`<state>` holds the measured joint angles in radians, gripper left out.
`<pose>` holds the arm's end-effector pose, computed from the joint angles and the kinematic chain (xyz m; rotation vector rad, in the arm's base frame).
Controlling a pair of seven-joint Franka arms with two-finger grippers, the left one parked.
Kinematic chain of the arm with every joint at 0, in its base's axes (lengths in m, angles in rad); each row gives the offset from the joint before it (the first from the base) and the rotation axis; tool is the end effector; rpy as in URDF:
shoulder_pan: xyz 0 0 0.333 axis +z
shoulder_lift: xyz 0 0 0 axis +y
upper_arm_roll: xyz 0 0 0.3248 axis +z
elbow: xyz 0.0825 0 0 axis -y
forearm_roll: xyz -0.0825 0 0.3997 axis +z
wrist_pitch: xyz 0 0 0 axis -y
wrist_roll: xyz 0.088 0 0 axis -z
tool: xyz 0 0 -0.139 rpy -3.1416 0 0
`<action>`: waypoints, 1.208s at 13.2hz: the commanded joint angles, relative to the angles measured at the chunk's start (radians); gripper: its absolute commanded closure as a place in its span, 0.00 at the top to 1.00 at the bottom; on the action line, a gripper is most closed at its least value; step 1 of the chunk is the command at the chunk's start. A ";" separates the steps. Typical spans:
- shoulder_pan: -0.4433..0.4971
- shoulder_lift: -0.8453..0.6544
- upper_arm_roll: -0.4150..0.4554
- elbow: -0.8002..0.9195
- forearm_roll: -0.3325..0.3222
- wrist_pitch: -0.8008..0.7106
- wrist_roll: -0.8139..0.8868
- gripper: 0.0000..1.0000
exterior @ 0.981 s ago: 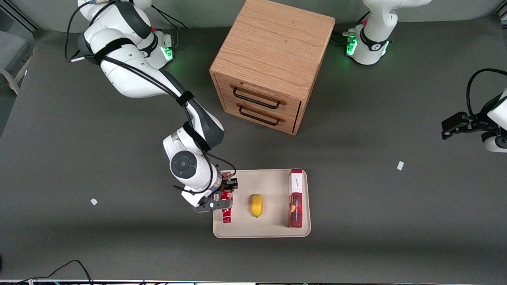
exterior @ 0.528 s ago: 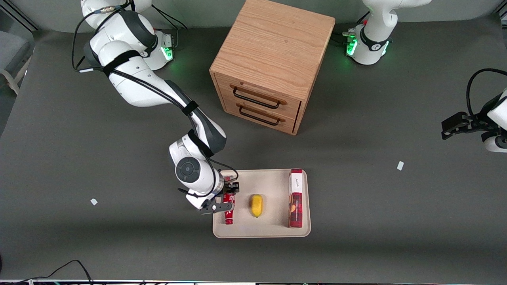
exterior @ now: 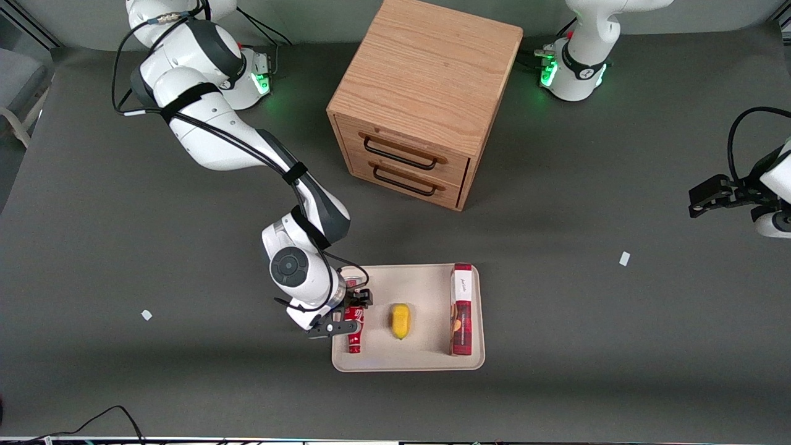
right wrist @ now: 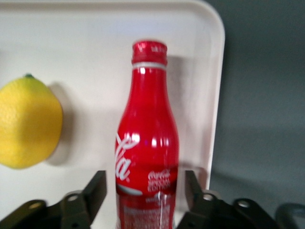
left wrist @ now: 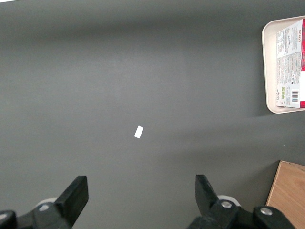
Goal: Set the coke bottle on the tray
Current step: 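Lower the bottle onto the tray and open the right gripper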
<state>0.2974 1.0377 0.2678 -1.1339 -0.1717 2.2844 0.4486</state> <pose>0.7153 0.3694 0.1572 -2.9934 -0.1138 -0.1298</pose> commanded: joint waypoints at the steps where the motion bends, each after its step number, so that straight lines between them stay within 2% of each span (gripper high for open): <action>1: 0.002 0.010 0.002 0.017 -0.031 0.020 0.012 1.00; 5: -0.015 -0.063 0.004 -0.050 -0.032 0.018 0.013 1.00; 8: -0.090 -0.256 0.004 -0.194 -0.023 -0.009 0.013 1.00; 11: -0.142 -0.402 0.001 -0.227 -0.025 -0.201 -0.020 1.00; 14: -0.178 -0.542 -0.024 -0.243 -0.017 -0.403 -0.125 1.00; 16: -0.233 -0.646 -0.024 -0.311 0.003 -0.469 -0.131 1.00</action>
<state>0.1137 0.5209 0.2480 -1.3199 -0.1806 1.8497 0.3544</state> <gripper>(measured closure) 0.000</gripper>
